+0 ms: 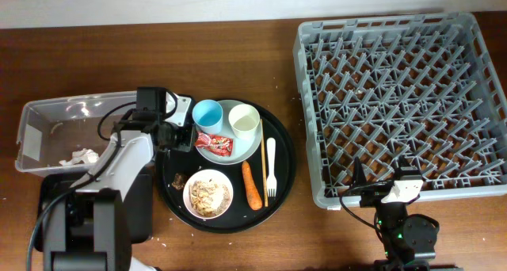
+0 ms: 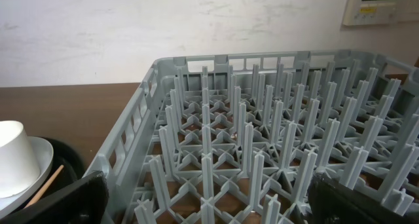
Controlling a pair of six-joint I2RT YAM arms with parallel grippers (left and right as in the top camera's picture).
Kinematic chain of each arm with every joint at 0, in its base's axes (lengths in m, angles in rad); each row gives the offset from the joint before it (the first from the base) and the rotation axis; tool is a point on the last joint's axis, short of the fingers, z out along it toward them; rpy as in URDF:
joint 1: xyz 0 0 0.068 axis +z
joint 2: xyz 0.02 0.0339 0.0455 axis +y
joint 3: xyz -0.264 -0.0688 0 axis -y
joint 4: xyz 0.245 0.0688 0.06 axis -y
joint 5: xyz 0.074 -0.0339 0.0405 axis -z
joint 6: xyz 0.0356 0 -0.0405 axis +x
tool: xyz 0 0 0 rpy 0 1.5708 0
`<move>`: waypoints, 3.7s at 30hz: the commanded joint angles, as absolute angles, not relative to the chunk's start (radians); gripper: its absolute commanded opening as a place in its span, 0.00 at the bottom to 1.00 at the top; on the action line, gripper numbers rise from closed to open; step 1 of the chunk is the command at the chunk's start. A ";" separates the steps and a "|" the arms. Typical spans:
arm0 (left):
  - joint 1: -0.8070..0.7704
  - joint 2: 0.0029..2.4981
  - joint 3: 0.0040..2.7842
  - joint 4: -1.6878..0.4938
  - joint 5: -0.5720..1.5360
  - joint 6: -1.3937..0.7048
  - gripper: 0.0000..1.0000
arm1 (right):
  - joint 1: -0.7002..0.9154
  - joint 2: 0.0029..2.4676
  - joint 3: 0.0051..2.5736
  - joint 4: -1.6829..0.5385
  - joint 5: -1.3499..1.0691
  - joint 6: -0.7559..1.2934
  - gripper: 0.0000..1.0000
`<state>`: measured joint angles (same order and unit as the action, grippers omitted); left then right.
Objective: Sort waste into correct bins and load items into the dishwasher rack
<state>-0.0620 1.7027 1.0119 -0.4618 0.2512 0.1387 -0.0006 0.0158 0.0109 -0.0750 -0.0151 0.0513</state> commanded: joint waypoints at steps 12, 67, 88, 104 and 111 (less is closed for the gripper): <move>-0.056 1.751 1.012 -0.449 0.255 0.154 0.01 | -0.007 0.009 0.006 -0.080 -0.006 0.054 0.99; -0.489 1.512 1.011 -0.601 -0.061 -0.064 0.70 | -0.007 0.009 0.006 -0.080 -0.006 0.054 0.99; -0.501 1.839 1.011 -0.416 -0.068 -0.064 0.00 | -0.007 0.009 0.006 -0.080 -0.006 0.054 0.99; -0.501 1.708 1.008 -0.410 -0.042 -0.110 0.86 | -0.007 0.009 0.006 -0.080 -0.006 0.054 0.99; -0.501 1.853 1.009 -0.368 -0.042 -0.120 0.82 | -0.007 0.009 0.006 -0.080 -0.006 0.054 0.99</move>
<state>-0.4992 1.8214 1.0126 -0.3626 -0.0612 -0.1062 -0.0006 0.0158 0.0109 -0.0750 -0.0151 0.0521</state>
